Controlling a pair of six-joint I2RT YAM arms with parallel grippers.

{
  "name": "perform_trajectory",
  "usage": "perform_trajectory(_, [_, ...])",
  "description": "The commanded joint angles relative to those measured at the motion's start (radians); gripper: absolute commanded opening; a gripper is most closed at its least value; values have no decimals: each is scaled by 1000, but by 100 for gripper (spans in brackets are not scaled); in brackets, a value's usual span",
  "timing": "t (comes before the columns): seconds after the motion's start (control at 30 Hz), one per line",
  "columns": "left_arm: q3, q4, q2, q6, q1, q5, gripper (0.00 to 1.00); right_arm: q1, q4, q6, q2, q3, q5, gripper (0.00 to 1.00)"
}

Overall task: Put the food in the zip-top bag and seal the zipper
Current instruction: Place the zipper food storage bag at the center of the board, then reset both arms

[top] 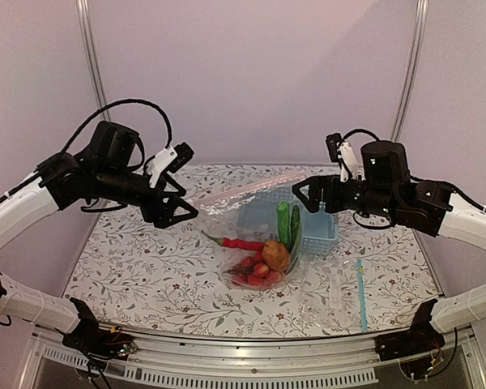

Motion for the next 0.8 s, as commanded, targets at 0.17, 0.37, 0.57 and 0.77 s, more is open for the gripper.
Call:
perform_trajectory(0.17, [-33,66,-45,-57,46,56,99,-4,-48,-34,-52,-10,44,99])
perform_trajectory(0.37, [-64,137,-82,-112,73,60,100,-7,-77,-47,-72,-10,79,99])
perform_trajectory(0.57, [-111,233,-116,-191,120,54,100,-56,-113,-64,-105,-15,84,99])
perform_trajectory(0.77, [-193,362,-153,-274,203,-5,100,-160,-140,-72,-118,-28,37,99])
